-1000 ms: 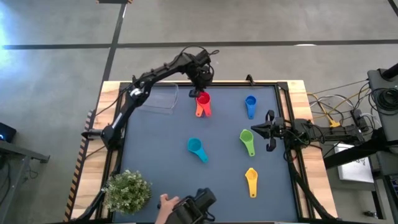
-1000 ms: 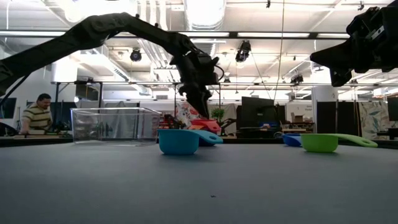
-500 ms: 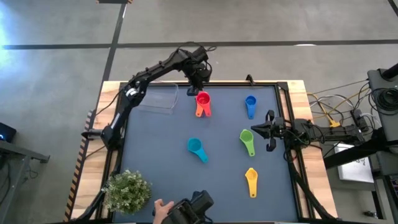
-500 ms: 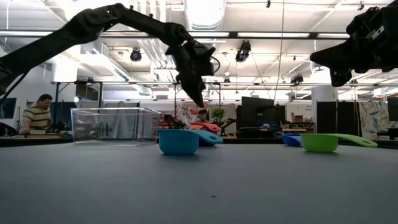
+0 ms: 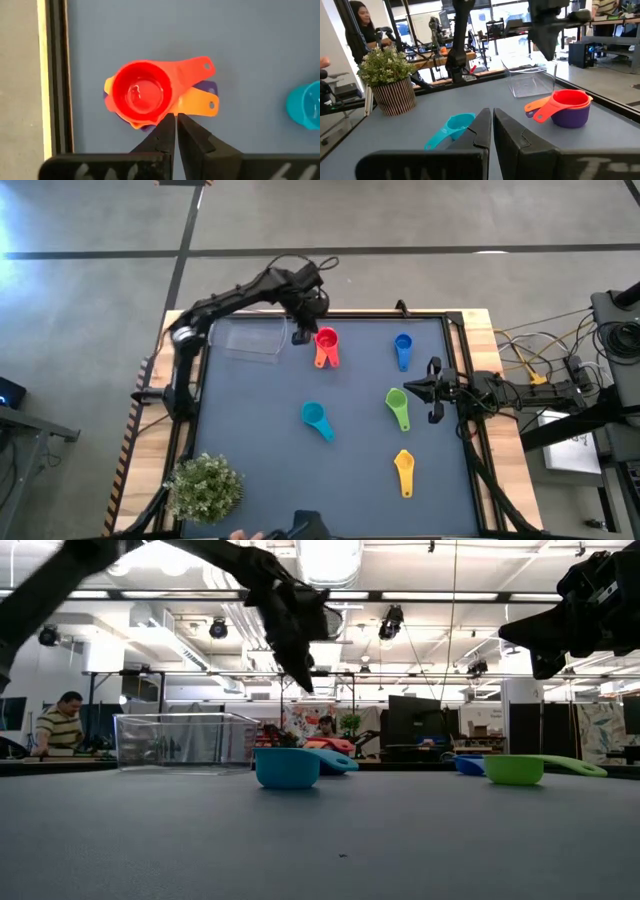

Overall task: Nest measuring cups in basket
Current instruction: Stack the red measuring cup on top of the orange measuring cup, then adjust the nested measuring cups

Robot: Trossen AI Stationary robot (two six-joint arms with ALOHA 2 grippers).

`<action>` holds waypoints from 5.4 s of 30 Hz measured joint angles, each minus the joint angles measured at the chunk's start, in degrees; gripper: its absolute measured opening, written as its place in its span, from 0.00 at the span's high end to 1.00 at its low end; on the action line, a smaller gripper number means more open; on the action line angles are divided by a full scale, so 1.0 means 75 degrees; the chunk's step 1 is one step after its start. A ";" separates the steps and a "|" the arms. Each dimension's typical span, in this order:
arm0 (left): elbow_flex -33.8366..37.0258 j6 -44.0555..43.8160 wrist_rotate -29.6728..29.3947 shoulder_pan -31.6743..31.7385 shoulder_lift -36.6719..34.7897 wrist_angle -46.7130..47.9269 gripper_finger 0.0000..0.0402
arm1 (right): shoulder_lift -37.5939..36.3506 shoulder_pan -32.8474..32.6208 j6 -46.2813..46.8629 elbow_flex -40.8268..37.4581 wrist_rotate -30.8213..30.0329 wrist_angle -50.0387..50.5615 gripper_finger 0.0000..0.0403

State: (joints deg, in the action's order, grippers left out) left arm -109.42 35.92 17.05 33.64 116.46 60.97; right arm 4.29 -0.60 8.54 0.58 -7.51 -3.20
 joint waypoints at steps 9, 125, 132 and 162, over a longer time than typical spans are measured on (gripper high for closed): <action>0.4852 -0.2130 0.0002 -0.0422 -0.2873 -0.6884 1.00 | 0.0000 0.0003 0.0000 0.0003 0.0000 -0.0003 0.98; 0.2994 -0.4261 -0.2475 -0.2261 0.0082 -0.5720 0.91 | 0.0000 0.0001 0.0000 0.0002 -0.0001 -0.0003 0.98; 0.2994 -0.4274 -0.2490 -0.2266 0.0264 -0.5669 0.91 | 0.0000 0.0001 0.0000 0.0003 -0.0003 -0.0003 0.98; 0.2992 -0.4519 -0.3405 -0.2321 0.0178 -0.3875 0.91 | 0.0000 0.0003 0.0000 0.0003 -0.0003 -0.0003 0.98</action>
State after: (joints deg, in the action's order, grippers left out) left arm -86.98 2.03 -8.49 16.23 117.79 31.90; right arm 4.29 -0.58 8.54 0.60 -7.53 -3.22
